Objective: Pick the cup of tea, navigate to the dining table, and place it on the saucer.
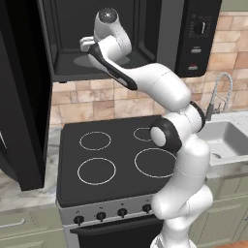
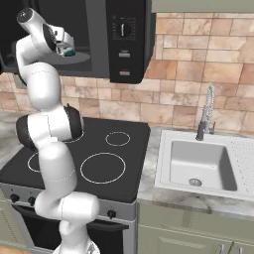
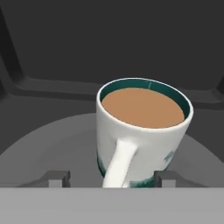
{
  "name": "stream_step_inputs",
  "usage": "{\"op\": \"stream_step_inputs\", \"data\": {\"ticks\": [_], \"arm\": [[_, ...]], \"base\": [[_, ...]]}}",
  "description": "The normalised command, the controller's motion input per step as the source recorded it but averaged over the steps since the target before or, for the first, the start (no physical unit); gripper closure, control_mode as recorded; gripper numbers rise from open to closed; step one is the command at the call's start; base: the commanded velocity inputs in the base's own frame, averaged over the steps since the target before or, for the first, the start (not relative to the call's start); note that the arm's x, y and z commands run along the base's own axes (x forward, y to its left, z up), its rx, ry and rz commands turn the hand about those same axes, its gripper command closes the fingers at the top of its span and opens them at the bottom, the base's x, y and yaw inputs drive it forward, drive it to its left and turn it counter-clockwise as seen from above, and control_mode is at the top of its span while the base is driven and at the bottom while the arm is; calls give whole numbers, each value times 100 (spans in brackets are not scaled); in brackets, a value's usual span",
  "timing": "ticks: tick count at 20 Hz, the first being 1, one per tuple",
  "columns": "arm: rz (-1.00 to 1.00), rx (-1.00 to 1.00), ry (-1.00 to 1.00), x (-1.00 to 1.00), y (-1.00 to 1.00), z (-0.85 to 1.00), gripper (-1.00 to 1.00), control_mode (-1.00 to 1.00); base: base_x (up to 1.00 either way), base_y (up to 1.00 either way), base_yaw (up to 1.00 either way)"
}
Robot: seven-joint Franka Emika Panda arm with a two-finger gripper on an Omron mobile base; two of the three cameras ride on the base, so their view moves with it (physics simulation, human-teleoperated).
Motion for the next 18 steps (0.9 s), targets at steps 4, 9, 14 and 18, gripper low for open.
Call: {"op": "stream_step_inputs", "data": {"ticks": [4, 9, 14, 18], "arm": [[0, 1, 0, 0, -6, -20, 100, -100], [0, 1, 0, 0, -3, -22, 100, -100], [0, 3, -1, -20, -1, -2, 100, -100], [0, 5, -5, -97, -3, 36, 100, -100]], "base": [[0, 0, 0], [0, 0, 0], [0, 0, 0], [0, 0, 0]]}}
